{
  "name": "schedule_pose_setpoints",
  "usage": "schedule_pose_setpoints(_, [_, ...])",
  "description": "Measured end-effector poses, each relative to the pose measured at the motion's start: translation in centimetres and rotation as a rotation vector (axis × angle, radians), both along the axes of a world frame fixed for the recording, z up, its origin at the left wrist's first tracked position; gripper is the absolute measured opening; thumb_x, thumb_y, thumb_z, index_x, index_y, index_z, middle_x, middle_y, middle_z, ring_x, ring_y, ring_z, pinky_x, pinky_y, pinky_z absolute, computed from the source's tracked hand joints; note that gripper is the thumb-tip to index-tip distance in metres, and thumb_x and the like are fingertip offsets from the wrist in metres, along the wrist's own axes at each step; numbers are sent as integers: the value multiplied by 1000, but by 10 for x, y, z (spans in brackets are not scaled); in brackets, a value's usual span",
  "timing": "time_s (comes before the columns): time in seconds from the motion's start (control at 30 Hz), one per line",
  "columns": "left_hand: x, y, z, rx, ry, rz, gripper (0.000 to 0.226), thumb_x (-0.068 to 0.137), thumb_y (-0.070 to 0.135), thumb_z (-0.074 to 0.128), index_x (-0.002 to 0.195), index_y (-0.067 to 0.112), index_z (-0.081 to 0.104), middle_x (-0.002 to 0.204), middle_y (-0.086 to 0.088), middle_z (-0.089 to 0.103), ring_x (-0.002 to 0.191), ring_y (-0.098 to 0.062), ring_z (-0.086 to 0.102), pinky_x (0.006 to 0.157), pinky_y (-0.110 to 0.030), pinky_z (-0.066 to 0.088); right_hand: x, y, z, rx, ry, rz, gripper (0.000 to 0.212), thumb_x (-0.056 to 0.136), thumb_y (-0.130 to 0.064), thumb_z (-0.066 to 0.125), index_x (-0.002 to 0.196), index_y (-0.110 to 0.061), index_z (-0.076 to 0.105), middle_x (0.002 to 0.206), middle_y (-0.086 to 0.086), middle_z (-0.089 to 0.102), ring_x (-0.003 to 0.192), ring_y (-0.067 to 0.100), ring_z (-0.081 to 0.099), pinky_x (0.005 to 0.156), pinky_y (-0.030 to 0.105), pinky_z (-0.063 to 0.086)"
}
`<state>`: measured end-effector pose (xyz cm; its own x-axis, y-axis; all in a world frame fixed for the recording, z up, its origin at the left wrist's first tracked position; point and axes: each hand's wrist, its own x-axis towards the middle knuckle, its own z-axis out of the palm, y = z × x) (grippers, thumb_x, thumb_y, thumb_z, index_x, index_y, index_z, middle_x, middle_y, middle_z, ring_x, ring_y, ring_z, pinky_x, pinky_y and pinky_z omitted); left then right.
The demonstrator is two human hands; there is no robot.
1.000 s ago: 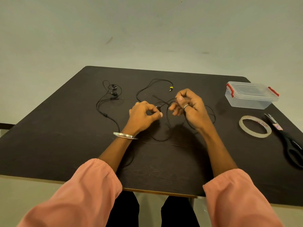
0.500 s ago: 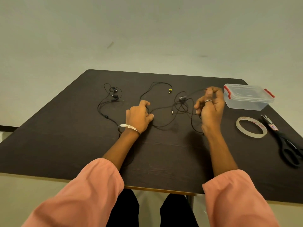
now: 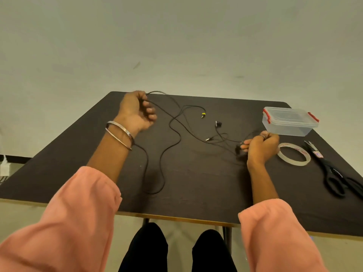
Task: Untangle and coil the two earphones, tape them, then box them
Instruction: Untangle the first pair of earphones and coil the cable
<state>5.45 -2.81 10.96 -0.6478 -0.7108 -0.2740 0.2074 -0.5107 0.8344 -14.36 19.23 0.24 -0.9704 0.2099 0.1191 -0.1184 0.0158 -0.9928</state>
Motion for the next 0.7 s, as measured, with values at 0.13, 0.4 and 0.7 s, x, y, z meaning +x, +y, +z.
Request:
schedule_pose_setpoints(0.13, [4, 9, 21, 0, 100, -134, 35, 87, 20, 44, 52, 22, 39, 46, 7, 33, 41, -11, 29, 44, -20, 23, 2, -2, -1, 260, -18, 39, 8, 97, -15, 48, 97, -10, 55, 94, 14, 67, 70, 18, 67, 62, 31, 57])
schedule_pose_setpoints(0.4, [-15, 53, 44, -67, 103, -272, 30, 98, 25, 47, 71, 15, 56, 60, 0, 54, 46, -10, 45, 45, -20, 39, 46, -6, 69, 326, 422, 535, 31, 96, -36, 52, 115, -15, 64, 114, -1, 66, 110, 12, 57, 94, 26, 45])
schedule_pose_setpoints(0.7, [-11, 56, 59, -11, 254, -171, 27, 98, 20, 49, 78, 9, 61, 64, -3, 60, 48, -11, 54, 48, -22, 47, 71, 2, 112, 208, 270, 1258, 19, 93, -16, 58, 100, -1, 69, 65, 8, 59, 57, 15, 57, 72, 31, 58])
